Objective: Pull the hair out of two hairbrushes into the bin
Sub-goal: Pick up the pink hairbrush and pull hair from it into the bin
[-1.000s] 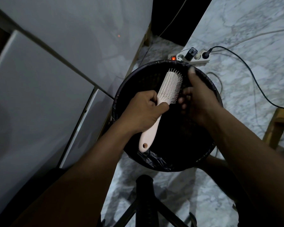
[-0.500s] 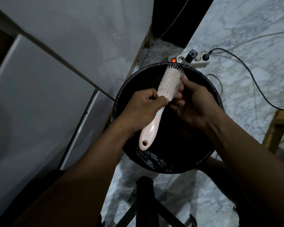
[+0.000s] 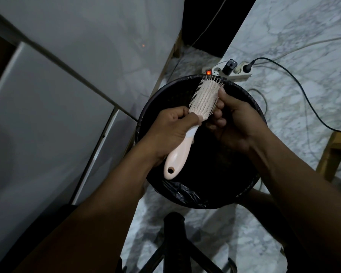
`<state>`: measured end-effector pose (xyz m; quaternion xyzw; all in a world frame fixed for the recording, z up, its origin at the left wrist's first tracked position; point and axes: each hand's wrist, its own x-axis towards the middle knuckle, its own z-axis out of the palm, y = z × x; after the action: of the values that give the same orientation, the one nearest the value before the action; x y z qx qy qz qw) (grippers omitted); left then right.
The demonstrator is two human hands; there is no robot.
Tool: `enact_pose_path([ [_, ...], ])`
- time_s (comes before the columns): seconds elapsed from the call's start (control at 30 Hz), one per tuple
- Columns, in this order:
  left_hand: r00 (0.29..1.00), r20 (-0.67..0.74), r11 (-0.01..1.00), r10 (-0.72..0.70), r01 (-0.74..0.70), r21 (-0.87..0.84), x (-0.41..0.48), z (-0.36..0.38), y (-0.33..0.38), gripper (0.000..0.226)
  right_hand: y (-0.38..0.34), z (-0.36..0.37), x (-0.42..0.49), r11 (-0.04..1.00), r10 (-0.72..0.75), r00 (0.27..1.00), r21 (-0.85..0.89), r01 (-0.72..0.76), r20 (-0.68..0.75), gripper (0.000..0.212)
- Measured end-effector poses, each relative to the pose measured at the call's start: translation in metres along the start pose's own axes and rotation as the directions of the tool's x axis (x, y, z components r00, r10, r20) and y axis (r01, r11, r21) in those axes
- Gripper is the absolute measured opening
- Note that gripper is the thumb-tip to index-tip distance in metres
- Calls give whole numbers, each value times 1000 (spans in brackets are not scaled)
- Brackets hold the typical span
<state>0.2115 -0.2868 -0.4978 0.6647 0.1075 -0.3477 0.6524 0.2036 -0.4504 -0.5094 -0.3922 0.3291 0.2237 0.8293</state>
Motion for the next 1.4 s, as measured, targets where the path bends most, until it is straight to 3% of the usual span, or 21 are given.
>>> enact_pose_path([
  [0.1,998,-61,1000,7,-6,16,3,-2,-4,16,-3,1,3,996,5,1000,85,-8,26,38],
  [0.2,995,-78,993,56,-47,113,4,-2,-9,24,-4,0,8,964,-161,972,-239,117,-172,43],
  [0.3,998,25,982,62,-66,178,1,-1,-11,32,4,-3,8,869,-280,952,-454,197,-124,64],
  [0.53,989,143,989,32,-52,139,-2,0,-11,30,-4,-8,4,813,-483,853,-462,355,-195,17],
  [0.6,988,152,988,15,-38,148,-2,1,-11,31,-3,-12,5,840,-471,847,-419,345,-247,10],
  [0.67,987,160,985,9,-36,168,-2,0,-12,32,-4,-12,6,886,-421,854,-340,316,-304,18],
  [0.8,988,157,975,12,-46,219,-2,-2,-14,24,-7,-11,9,985,-172,894,-78,154,-413,29],
  [0.87,992,128,968,13,-45,248,-1,-2,-16,27,-8,-13,11,996,-84,899,-38,75,-431,41],
  [1.0,999,-18,955,48,-41,295,6,-5,-19,38,-4,-13,9,901,-240,894,-429,60,-379,35],
  [1.07,998,-42,963,50,-37,267,7,-6,-18,37,1,-13,8,850,-308,892,-516,101,-332,32],
  [1.23,997,48,967,60,-70,244,7,-3,-22,29,8,-15,13,920,-271,899,-367,137,-345,22],
  [1.4,997,49,967,66,-76,242,8,-3,-21,31,9,-16,16,945,-260,900,-285,163,-349,21],
])
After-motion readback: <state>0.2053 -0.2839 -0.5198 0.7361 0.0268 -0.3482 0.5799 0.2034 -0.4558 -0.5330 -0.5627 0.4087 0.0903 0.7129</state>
